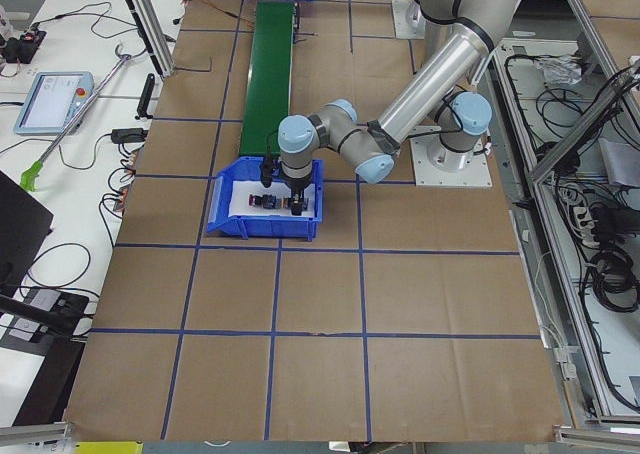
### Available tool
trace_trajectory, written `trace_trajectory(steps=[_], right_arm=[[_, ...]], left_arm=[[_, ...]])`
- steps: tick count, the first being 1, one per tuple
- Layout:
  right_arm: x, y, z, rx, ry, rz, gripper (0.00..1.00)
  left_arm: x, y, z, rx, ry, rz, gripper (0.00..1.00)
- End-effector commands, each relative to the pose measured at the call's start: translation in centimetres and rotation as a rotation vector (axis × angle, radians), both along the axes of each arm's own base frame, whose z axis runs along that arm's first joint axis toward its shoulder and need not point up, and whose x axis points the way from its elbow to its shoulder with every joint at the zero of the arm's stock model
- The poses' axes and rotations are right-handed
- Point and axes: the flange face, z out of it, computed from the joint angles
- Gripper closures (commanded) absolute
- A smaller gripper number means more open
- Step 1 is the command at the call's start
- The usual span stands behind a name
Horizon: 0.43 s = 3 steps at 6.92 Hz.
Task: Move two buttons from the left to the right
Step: 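Lower the left gripper into the bin and grasp the yellow button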
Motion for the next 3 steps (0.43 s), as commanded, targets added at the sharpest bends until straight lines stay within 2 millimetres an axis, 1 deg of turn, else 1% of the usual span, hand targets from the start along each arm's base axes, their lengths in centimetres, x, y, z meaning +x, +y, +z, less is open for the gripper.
trace_trajectory(steps=[1,2,3], right_arm=[[0.0,0.0,0.0,0.0,0.0,-0.001,0.0],[-0.01,0.0,0.0,0.0,0.002,0.0,0.0],[0.0,0.01,-0.07,0.001,0.0,0.0,0.0]], left_arm=[[-0.32,-0.19,-1.07,0.012,0.01,-0.008,0.01],[-0.32,-0.32,-1.64,0.02,0.015,-0.009,0.01],[-0.16,-0.53,-1.75,0.006,0.005,-0.008,0.04]])
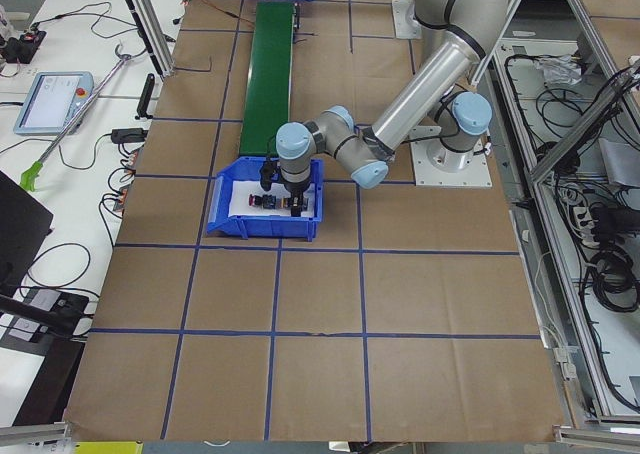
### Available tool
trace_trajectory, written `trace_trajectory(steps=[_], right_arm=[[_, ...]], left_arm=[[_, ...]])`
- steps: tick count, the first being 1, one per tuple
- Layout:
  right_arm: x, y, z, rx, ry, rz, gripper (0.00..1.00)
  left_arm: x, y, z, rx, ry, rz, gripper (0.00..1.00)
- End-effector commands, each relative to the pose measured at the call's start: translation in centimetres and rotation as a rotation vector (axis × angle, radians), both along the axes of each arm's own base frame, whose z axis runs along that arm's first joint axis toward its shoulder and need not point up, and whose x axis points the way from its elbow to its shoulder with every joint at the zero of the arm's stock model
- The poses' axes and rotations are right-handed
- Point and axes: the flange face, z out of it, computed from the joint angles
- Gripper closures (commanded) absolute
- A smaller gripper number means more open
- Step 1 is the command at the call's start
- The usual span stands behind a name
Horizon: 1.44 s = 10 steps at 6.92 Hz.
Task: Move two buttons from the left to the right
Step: 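Lower the left gripper into the bin and grasp the yellow button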
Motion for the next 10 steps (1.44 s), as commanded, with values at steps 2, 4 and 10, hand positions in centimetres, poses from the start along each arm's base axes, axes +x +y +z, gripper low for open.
trace_trajectory(steps=[2,4,10], right_arm=[[0.0,0.0,-0.1,0.003,-0.001,-0.001,0.0],[0.0,0.0,-0.1,0.003,-0.001,-0.001,0.0],[0.0,0.0,-0.1,0.003,-0.001,-0.001,0.0]], left_arm=[[0.2,-0.3,-0.1,-0.013,-0.01,0.003,0.41],[0.2,-0.8,0.7,-0.033,-0.014,0.004,0.69],[0.8,-2.2,12.4,-0.123,-0.02,0.0,0.92]])
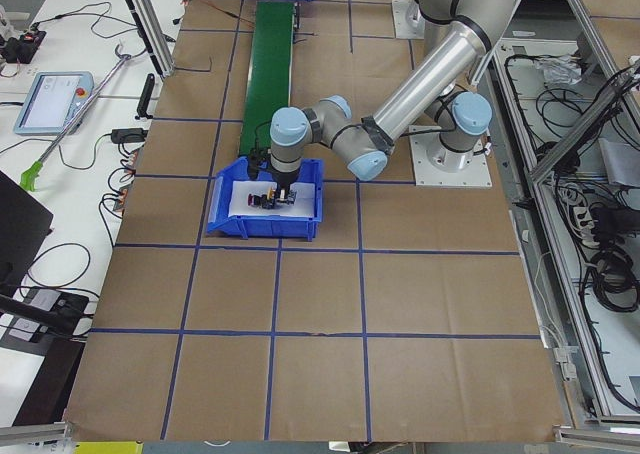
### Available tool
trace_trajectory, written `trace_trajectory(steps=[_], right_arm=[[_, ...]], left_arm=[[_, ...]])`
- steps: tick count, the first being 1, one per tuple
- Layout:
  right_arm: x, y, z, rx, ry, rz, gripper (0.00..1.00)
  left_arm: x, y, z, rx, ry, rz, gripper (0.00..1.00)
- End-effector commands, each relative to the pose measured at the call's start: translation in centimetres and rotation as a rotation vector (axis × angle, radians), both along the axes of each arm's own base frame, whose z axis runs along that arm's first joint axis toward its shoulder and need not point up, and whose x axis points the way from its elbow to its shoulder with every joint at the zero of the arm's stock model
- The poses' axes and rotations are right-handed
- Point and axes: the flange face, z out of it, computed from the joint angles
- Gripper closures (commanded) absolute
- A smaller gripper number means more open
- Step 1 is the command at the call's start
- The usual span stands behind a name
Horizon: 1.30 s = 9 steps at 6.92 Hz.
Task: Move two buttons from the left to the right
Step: 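Lower the left gripper into the bin and grasp the yellow button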
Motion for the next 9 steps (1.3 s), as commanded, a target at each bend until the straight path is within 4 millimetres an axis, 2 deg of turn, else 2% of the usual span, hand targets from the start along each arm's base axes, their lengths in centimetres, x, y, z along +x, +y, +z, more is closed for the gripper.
trace_trajectory(steps=[1,2,3,4,5,7,9], right_arm=[[0.0,0.0,0.0,0.0,0.0,0.0,0.0],[0.0,0.0,0.0,0.0,0.0,0.0,0.0],[0.0,0.0,0.0,0.0,0.0,0.002,0.0],[0.0,0.0,0.0,0.0,0.0,0.0,0.0],[0.0,0.0,0.0,0.0,0.0,0.002,0.0],[0.0,0.0,0.0,0.0,0.0,0.0,0.0],[0.0,0.0,-0.1,0.002,0.0,0.0,0.0]], left_arm=[[-0.3,0.4,5.4,0.026,0.016,0.003,0.92],[-0.2,0.4,7.7,0.051,0.032,0.013,0.92],[0.0,0.1,9.1,0.072,0.047,0.035,0.92],[0.1,-0.2,9.3,0.078,0.057,0.062,0.92],[-2.0,-1.2,9.4,0.079,0.056,0.077,0.92],[-11.5,-4.0,11.3,0.058,0.039,0.09,0.92],[-20.4,-5.4,10.7,0.076,0.041,0.115,0.92]])
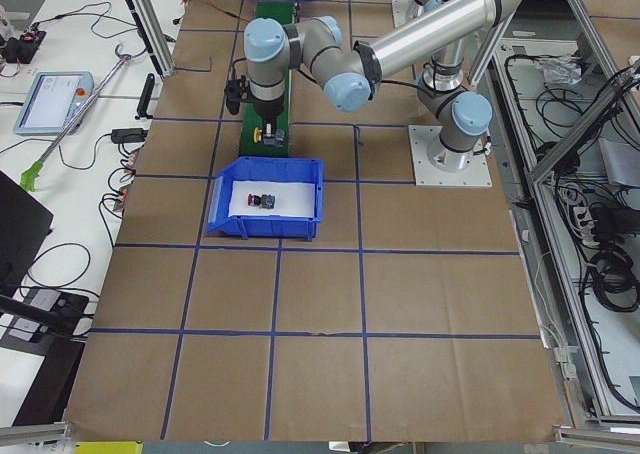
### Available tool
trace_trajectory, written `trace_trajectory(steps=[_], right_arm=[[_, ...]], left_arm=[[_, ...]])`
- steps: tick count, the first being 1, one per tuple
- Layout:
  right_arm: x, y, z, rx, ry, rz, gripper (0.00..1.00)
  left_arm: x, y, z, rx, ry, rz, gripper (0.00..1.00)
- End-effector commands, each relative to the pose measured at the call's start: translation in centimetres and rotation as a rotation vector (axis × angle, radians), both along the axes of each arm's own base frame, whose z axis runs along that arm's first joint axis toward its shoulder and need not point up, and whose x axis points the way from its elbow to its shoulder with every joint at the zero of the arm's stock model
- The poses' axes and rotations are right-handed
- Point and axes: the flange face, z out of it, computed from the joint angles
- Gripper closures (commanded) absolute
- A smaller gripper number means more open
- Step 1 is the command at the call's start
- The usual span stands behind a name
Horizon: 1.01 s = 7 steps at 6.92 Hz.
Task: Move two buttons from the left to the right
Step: 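Carry the yellow button onto the conveyor end and release it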
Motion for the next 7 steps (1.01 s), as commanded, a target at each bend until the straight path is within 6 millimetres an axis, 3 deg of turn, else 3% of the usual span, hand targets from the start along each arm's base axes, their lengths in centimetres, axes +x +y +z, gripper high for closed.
trace_trajectory(steps=[1,5,7], right_arm=[[0.0,0.0,0.0,0.001,0.0,0.001,0.0],[0.0,0.0,0.0,0.001,0.0,0.001,0.0],[0.0,0.0,0.0,0.001,0.0,-0.001,0.0]], left_arm=[[-7.7,-1.4,-1.5,0.02,0.008,0.035,0.92],[-9.0,-4.0,-11.0,0.105,0.025,0.021,0.92],[-10.3,-4.5,-14.4,0.072,0.018,0.053,0.92]])
